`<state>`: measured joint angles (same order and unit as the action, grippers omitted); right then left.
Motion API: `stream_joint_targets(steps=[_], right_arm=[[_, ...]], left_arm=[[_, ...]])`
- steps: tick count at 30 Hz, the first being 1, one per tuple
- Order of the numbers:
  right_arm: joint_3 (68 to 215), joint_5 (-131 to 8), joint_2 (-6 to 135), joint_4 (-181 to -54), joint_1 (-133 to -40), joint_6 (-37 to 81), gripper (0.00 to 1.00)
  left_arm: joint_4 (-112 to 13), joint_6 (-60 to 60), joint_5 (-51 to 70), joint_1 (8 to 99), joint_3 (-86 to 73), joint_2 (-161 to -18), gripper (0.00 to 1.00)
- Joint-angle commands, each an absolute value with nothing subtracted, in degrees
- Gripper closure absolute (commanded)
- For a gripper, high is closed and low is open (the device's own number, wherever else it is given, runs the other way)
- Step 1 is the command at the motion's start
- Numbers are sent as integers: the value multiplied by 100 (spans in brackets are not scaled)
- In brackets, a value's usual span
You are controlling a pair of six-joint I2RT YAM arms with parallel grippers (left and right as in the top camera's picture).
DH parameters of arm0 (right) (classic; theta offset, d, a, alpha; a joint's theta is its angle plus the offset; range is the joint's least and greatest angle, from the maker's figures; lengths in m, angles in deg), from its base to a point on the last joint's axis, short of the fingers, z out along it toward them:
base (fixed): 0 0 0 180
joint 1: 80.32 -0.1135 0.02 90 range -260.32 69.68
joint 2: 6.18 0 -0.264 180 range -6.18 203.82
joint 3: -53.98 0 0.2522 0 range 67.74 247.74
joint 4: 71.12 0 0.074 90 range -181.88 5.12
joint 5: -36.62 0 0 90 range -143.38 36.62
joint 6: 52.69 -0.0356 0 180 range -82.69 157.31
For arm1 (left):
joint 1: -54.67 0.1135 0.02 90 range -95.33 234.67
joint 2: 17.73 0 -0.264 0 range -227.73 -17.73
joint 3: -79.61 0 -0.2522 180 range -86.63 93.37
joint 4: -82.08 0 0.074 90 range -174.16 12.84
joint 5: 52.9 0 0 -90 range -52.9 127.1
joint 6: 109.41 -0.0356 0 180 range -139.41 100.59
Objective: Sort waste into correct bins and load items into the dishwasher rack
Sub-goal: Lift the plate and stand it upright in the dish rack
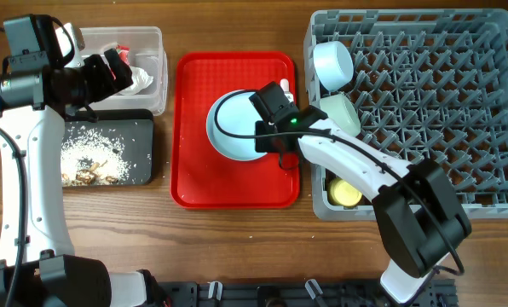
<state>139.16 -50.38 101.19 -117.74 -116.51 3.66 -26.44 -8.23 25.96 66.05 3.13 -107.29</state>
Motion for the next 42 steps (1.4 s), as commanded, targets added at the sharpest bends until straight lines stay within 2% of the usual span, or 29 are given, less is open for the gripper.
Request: stream_joint_targets(steps=[1,10,12,13,14,21,26,31,35,38,42], right_arm=[[13678,-4922,10514,-11560,-11629,731,53],[13656,-4933,10777,-11608,-11629,943,55],[13656,-4937,10777,-11643,-11629,1057,70],[13656,-4937,10777,-11656,-11629,1059,86],[13658,-4939,10770,-11689,-11629,1087,96],[13990,-4961,10374,-11975,-11629,1361,95],[14725,-4845,9509,-12250,-11539,1997,96],[15247,-3361,8473,-12270,-11286,2543,96],[15297,-856,7741,-11555,-10953,3135,96],[15295,55,7675,-10972,-10682,3948,96],[15276,359,7940,-10128,-10245,5052,96]], left_arm=[[-2642,-871,2629,6631,381,-10661,0],[-2642,-871,2629,6631,381,-10661,0],[-2642,-871,2629,6631,381,-10661,0],[-2642,-871,2629,6631,381,-10661,0],[-2642,-871,2629,6631,381,-10661,0],[-2642,-869,2629,6631,381,-10661,0],[-2642,-869,2629,6631,381,-10661,0],[-2642,-871,2629,6631,381,-10661,0],[-2642,-869,2629,6631,381,-10661,0],[-2642,-871,2629,6631,381,-10661,0],[-2642,-869,2629,6631,381,-10661,0]])
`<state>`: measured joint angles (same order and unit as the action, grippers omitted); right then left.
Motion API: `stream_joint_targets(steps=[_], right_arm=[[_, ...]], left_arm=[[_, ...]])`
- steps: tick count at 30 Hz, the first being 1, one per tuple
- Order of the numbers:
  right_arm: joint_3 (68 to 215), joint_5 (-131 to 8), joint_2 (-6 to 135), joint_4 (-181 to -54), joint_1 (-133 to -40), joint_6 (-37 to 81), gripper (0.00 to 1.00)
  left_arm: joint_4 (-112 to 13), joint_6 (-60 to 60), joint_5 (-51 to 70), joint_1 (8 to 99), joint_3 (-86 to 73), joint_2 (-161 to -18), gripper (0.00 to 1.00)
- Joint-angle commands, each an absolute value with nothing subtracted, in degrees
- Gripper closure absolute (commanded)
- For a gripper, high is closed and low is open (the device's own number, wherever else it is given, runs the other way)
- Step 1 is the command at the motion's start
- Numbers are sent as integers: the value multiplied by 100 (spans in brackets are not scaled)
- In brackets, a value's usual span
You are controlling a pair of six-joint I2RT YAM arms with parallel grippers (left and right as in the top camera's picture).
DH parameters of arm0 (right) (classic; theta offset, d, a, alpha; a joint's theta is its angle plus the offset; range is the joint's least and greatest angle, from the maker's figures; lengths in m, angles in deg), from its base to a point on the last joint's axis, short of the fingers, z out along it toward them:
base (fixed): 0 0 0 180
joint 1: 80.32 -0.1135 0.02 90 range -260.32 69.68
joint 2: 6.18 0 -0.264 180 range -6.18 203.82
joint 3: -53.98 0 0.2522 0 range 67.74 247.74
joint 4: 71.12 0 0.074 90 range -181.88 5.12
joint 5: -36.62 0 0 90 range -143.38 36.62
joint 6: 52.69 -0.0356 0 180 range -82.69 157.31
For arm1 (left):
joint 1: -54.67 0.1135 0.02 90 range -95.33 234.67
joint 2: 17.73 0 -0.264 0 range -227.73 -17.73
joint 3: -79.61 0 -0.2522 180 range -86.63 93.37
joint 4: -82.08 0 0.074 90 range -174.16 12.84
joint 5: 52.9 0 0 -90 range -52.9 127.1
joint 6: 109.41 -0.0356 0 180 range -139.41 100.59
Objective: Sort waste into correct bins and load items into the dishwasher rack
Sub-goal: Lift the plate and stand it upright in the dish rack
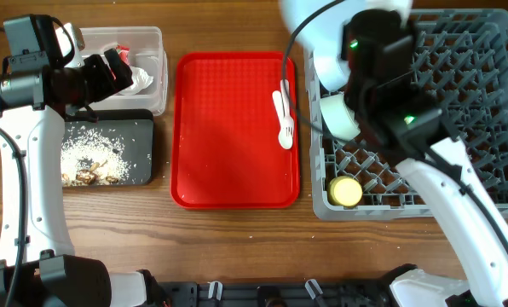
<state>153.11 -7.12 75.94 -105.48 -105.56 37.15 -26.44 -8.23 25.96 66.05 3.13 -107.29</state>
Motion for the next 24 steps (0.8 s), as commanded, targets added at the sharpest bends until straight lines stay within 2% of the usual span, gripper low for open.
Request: stream_joint_targets(steps=[1,7,11,24], right_arm=[[15276,355,8051,-9940,-10142,5376,96],[15276,422,8897,-8755,-9701,7317,96],[15276,617,9435,-8067,-9487,8114,96],[15276,584,10296,-8181,-9290,7821,96]], left_arm=[[-2642,-871,2629,6631,381,-10661,0],[-2642,-871,2629,6631,381,-10661,0],[-2642,-871,2629,6631,381,-10661,0],[-2642,-869,2629,6631,381,-10661,0]])
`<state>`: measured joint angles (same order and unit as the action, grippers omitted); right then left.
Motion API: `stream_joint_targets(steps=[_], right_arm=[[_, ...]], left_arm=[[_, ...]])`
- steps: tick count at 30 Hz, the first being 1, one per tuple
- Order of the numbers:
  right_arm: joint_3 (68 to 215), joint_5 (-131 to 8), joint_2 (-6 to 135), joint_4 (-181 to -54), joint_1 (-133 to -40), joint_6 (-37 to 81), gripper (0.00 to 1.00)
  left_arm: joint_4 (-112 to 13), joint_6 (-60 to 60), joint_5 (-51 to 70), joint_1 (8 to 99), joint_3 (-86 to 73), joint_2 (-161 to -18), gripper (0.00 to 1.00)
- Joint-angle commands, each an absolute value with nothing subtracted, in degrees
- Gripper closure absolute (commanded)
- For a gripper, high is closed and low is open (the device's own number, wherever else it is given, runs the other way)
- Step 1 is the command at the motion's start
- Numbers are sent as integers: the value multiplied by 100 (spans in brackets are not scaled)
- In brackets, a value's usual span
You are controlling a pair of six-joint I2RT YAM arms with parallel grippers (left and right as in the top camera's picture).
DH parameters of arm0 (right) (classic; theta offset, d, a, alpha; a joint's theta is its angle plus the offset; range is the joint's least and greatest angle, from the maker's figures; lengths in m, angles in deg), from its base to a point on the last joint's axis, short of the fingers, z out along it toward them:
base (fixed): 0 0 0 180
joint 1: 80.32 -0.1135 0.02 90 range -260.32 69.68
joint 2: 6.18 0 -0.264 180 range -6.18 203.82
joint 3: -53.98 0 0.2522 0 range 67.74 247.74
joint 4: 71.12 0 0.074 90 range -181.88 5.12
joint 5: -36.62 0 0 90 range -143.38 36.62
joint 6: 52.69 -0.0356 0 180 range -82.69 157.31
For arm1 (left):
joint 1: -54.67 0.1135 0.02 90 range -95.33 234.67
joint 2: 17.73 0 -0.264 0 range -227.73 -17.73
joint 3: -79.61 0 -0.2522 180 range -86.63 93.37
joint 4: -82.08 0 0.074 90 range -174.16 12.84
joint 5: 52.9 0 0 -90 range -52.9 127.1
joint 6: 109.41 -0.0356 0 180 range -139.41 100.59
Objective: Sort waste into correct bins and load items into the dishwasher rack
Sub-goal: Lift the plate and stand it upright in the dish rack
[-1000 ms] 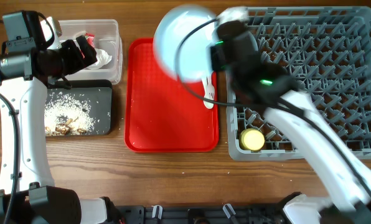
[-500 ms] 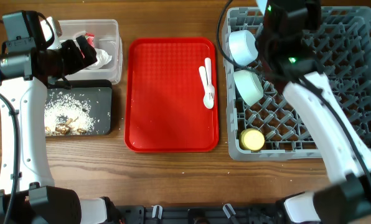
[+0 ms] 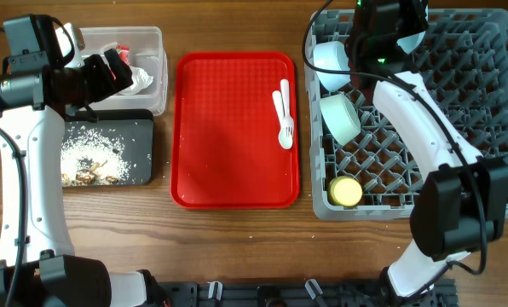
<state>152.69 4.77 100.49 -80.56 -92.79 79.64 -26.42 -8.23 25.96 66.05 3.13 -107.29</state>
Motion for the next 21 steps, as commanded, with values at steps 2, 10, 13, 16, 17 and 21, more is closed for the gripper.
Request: stream_joint_targets(steps=[2,10,13,16,17,21], right_arm=[[15273,567,10355,-8415,-9290,7603,96],[15273,300,10409,-9606,-9290,6661,96],[15273,138,10409,-9914,-9290,6536,73],[15278,140,10405,-9903,-9290,6517,42],[15282,140,10372,-9883,-9290,6517,37],[15315,136,10044,-9669,-9290,6523,25]], left_arm=[[-2642,-871,2629,6631,381,-10661,0],[-2642,-871,2629,6631,381,-10661,0],[-2642,-871,2629,6631,381,-10661,0],[-2642,-871,2629,6631,381,-10661,0],[-2642,-871,2629,6631,381,-10661,0],[-2642,-871,2629,6631,381,-10661,0]])
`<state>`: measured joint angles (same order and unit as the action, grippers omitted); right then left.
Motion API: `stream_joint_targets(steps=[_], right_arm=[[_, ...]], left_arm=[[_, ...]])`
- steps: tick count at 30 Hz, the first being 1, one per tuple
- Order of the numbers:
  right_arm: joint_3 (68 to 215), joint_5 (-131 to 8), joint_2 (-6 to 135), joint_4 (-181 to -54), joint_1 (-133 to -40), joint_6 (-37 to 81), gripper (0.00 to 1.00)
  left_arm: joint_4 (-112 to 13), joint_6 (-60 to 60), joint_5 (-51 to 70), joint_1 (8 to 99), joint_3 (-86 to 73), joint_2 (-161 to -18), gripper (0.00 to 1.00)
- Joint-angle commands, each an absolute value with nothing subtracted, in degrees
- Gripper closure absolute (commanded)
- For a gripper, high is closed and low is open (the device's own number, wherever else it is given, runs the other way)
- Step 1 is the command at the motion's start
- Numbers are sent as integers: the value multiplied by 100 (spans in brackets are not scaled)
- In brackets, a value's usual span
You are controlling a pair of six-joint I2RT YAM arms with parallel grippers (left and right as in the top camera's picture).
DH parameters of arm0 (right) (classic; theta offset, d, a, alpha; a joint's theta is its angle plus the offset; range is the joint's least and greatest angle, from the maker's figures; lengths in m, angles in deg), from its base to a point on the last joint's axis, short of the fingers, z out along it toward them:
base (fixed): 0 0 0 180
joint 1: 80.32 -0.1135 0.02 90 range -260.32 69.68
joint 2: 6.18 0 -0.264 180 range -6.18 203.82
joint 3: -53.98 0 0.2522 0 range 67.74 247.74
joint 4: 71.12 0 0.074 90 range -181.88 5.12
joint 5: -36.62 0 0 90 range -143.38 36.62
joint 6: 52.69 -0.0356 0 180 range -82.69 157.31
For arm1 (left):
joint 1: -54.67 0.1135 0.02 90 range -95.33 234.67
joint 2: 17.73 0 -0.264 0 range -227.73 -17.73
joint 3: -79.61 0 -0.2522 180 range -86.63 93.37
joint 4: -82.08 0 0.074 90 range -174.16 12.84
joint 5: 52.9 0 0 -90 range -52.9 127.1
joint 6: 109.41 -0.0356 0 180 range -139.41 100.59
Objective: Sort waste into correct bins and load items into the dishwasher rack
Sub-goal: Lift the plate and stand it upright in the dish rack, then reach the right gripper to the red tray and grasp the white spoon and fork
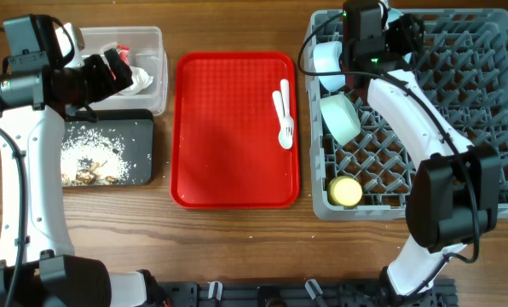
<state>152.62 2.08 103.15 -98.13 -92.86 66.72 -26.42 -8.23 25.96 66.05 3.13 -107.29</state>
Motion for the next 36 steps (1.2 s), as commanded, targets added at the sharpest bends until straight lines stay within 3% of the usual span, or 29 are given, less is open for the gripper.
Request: stream_joint_targets(steps=[1,5,9,13,16,27,33,36], right_arm=[[15339,123,9944,-9658,-9290,6521,25],[15418,-810,9207,-9953,-9384,6506,20],[15418,-3188,8429,-10873,-9640,5430,0],[15413,-6583,8045,-11424,-9729,4261,1],[15265,-8152,8163,-11317,-9773,3100,0],[15059,-6465,9723,-12124,-10750,2836,2],[15057,-5289,10073,-12517,-10925,2167,23],[15057,-4867,10169,-12631,-10925,1830,23]], left_arm=[[-2642,-871,2627,6631,381,-10661,0],[-2642,-869,2629,6631,381,-10661,0],[-2642,-871,2629,6631,381,-10661,0],[-2642,-871,2629,6631,381,-10661,0],[-2642,-871,2629,6631,381,-10661,0],[-2642,-871,2629,6631,381,-10661,0],[-2642,-871,2629,6631,381,-10661,0],[-2642,-871,2629,6631,381,-10661,0]])
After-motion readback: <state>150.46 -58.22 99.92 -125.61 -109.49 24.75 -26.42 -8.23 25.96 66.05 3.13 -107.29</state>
